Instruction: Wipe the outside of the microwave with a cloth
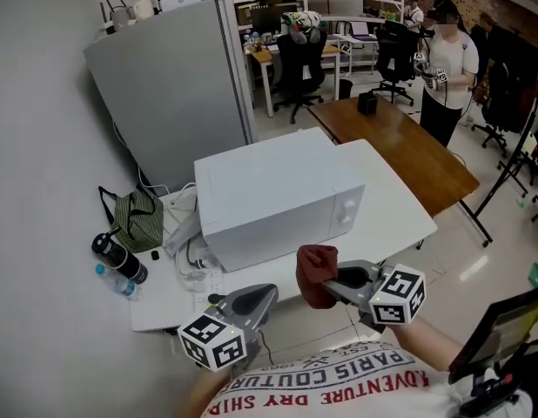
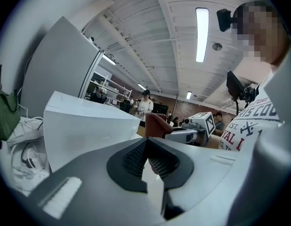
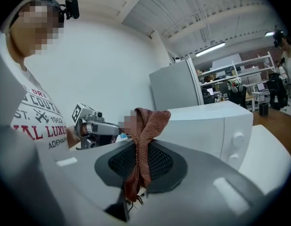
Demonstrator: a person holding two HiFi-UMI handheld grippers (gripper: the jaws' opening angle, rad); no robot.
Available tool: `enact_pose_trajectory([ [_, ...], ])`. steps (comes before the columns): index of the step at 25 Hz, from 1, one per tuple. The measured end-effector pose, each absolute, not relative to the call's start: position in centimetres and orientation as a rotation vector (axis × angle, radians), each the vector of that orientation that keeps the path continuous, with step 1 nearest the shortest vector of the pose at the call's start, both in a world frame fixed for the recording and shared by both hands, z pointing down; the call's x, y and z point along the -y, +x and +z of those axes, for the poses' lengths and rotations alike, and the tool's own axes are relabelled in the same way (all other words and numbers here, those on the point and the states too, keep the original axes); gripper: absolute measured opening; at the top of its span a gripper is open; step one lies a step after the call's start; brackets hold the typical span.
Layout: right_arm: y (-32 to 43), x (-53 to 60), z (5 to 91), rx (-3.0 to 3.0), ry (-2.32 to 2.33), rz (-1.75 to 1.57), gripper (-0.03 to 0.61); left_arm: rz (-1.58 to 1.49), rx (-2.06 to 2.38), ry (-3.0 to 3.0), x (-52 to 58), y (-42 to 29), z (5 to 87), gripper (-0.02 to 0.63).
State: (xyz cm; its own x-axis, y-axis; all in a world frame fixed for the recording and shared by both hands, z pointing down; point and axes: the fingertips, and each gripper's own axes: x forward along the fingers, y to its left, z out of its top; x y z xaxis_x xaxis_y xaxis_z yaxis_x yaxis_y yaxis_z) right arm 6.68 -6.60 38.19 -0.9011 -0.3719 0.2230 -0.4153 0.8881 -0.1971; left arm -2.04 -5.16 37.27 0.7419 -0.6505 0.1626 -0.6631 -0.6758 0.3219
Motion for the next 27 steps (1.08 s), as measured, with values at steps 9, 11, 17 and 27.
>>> enact_pose_trajectory([
  [9,12.5,-0.8,37.4,2.915,0.526,0.312,0.043,0.005,1.08,2.574,-2.0,4.6,36.4,0.006],
  [11,14.1,-2.1,37.4,2.922,0.547,0.323,0.043,0.015,1.072,2.581,-3.4,6.1,36.4,0.006],
  [17,16.0,-3.8,37.0,2.945,0.559,0.31,0.043,0.019,1.101,2.584,-5.6,7.4,35.9,0.006],
  [27,16.6,-4.5,36.4,2.978,0.552,0.301,0.043,0.022,1.128,2.591,-6.7,7.7,35.4,0.006],
])
